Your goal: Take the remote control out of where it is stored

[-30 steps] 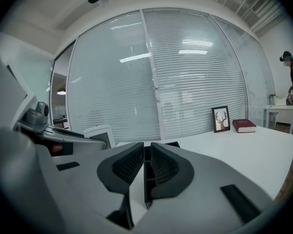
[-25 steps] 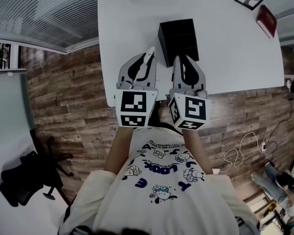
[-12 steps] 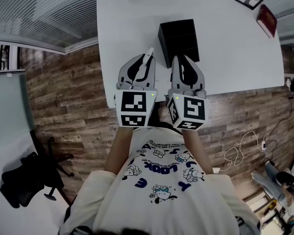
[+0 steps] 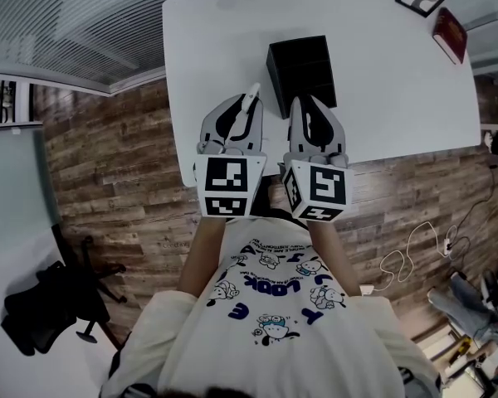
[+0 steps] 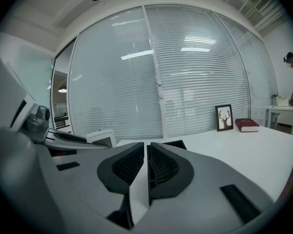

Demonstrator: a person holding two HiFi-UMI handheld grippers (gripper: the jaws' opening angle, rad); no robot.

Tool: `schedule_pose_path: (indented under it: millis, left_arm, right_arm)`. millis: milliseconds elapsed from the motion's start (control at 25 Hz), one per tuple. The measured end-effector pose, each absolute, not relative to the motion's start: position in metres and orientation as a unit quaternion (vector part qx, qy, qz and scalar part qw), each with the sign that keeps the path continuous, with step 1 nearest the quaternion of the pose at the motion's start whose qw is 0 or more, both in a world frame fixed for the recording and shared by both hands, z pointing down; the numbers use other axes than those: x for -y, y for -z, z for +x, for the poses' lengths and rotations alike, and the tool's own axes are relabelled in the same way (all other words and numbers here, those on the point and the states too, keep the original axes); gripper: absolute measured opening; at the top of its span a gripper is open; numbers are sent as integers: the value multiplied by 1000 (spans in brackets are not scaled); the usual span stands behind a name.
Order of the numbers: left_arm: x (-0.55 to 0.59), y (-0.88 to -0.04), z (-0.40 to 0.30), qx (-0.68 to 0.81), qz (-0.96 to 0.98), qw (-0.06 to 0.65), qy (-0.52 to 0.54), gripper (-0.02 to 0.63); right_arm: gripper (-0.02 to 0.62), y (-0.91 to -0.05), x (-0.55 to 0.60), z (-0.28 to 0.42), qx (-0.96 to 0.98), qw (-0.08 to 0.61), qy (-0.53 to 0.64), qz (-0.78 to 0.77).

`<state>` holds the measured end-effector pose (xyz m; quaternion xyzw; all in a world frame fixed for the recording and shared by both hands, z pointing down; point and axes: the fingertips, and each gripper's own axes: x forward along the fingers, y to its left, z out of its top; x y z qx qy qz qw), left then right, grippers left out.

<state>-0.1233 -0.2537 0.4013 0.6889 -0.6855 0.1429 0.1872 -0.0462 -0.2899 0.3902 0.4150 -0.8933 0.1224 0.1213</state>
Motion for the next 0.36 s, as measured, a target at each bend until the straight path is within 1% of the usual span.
schedule_pose_path:
  millis: [360]
  left_arm:
    - [260,-399,-120,684,691,187,-144,78]
  right_arm:
    - [60,-389,294,-44,893,122,-123,416]
